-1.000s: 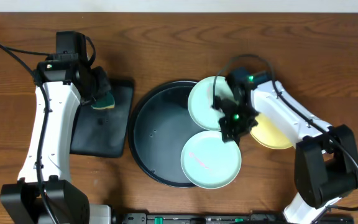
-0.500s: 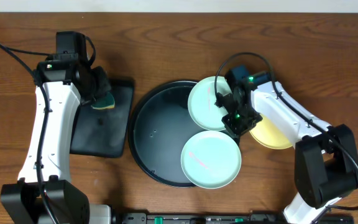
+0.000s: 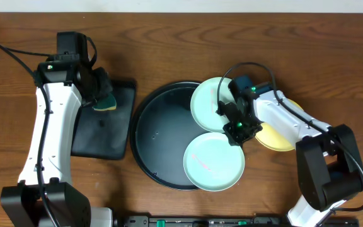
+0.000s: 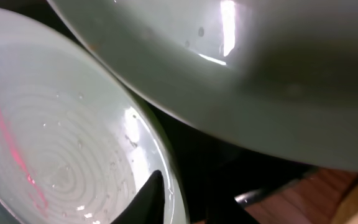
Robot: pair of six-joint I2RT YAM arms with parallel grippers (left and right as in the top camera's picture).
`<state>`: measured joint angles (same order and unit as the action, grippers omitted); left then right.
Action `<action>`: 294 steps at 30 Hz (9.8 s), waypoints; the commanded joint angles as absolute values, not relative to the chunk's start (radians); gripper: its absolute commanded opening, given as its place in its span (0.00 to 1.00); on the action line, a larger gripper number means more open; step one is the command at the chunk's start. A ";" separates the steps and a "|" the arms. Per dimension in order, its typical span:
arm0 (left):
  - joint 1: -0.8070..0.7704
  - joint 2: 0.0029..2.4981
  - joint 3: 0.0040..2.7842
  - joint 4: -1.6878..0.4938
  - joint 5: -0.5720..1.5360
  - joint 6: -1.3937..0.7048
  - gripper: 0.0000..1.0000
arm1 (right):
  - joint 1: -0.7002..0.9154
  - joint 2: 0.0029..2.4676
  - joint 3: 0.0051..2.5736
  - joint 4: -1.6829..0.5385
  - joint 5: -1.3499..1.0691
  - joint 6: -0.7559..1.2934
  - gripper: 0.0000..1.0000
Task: Clean dirty plates on tray and stack at the side
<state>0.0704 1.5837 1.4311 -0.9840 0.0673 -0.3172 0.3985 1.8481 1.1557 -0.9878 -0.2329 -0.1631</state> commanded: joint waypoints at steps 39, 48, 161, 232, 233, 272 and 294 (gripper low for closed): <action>0.042 1.575 1.408 -0.984 0.052 -0.313 0.07 | 0.673 2.015 1.358 -0.677 -0.237 0.616 0.01; -0.079 1.597 1.402 -0.978 0.096 -0.323 0.07 | 0.671 2.015 1.358 -0.676 -0.237 0.612 0.01; -0.309 1.782 1.079 -0.734 0.349 -0.380 0.07 | 0.669 2.015 1.358 -0.669 -0.237 0.596 0.01; 0.064 1.564 1.378 -1.054 -0.113 -0.412 0.08 | 1.141 1.627 1.393 -0.607 1.246 0.011 0.01; 0.064 1.564 1.378 -1.054 -0.113 -0.412 0.07 | 1.141 1.627 1.393 -0.589 1.249 -0.007 0.01; 0.064 1.564 1.378 -1.054 -0.113 -0.412 0.07 | 0.435 1.521 1.394 -0.865 -0.138 0.313 0.01; 0.064 1.564 1.378 -1.053 -0.113 -0.412 0.07 | -0.150 1.466 1.340 -1.120 0.262 0.290 0.01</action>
